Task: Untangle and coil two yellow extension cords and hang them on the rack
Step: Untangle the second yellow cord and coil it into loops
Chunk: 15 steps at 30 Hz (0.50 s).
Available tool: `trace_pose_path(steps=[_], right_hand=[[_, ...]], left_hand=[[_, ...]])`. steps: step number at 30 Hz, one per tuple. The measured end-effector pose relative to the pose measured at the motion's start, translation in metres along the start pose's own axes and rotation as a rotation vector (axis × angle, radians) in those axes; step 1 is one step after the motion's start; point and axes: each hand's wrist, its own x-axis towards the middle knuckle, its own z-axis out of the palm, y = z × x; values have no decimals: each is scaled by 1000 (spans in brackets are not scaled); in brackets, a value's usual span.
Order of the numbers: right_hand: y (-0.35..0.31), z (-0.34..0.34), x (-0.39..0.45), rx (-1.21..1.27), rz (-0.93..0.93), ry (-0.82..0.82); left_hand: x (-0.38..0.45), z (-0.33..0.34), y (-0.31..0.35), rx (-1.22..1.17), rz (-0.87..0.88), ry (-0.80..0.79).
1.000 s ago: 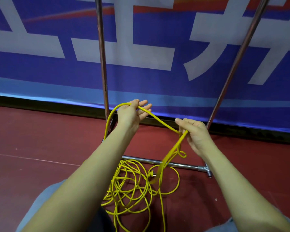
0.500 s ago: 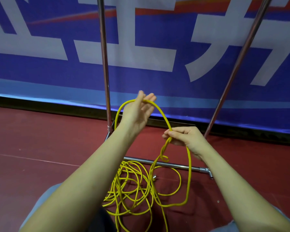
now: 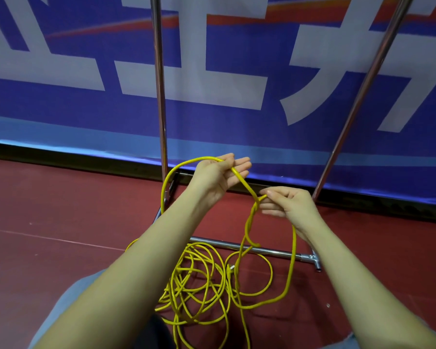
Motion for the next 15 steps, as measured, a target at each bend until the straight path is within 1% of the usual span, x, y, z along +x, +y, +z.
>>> trace_pose_path(steps=[2, 3, 5, 7, 10, 12, 13, 15], right_hand=[[5, -3, 5, -155, -41, 99], [8, -5, 7, -229, -64, 123], [11, -5, 7, -338, -86, 111], [10, -1, 6, -365, -89, 21], [4, 8, 1, -125, -19, -221], [0, 15, -4, -62, 4, -374], [-1, 18, -6, -88, -7, -415], [-1, 24, -8, -192, -69, -407]], left_hand=[[-1, 2, 4, -40, -17, -10], [-2, 4, 6, -66, -24, -15], [-3, 6, 9, -124, -43, -15], [-4, 9, 11, -184, -54, -3], [-5, 11, 12, -246, -47, 16], [-3, 10, 16, -286, -34, 31], [-2, 9, 18, -314, -34, 39], [-2, 9, 19, -356, -41, 39]])
